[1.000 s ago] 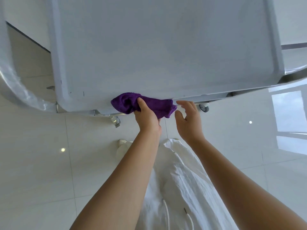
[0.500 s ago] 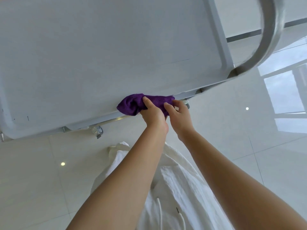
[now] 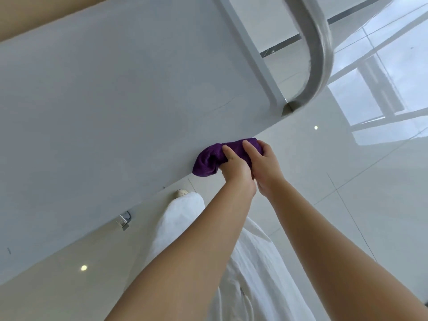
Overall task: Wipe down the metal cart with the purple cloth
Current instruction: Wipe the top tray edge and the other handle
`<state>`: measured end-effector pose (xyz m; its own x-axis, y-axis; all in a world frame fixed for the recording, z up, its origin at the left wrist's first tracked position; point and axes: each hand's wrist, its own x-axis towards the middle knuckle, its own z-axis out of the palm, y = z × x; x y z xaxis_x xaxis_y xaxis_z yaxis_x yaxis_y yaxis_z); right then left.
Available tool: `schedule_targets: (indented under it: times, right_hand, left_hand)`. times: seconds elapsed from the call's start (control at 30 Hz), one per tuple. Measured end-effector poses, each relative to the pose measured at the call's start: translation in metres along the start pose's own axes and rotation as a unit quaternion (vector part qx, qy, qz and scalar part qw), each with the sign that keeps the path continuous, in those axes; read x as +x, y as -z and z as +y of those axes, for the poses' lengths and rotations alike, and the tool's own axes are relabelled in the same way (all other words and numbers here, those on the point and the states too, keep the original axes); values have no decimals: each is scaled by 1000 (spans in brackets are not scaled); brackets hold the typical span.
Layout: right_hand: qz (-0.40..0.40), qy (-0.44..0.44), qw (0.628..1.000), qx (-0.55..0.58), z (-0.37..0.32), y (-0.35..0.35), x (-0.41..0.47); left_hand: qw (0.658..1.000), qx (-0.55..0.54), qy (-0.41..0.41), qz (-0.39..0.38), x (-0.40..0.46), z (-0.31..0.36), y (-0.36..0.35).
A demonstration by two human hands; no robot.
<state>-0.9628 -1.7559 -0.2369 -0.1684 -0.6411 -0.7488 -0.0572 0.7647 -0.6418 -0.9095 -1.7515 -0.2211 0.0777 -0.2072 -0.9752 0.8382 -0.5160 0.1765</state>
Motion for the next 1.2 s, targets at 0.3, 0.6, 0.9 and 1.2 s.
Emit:
schedule_targets:
  times: [0.3,0.6,0.9,1.2]
  right_hand:
    - [37,30,999,0,-8,9,14]
    - [81,41,994,66,-26,45,47]
    - [161,255,952,-41,-102,122,40]
    - [38,501,848,-167,-185,78,63]
  left_hand:
    - [965,249,15,-83,-13,13,19]
    - [880,447,-130,-100,-25,0,-24]
    - [844,413,-339,-41,-17,8,-94]
    - [877,308,-360,-77,-7,16,-143]
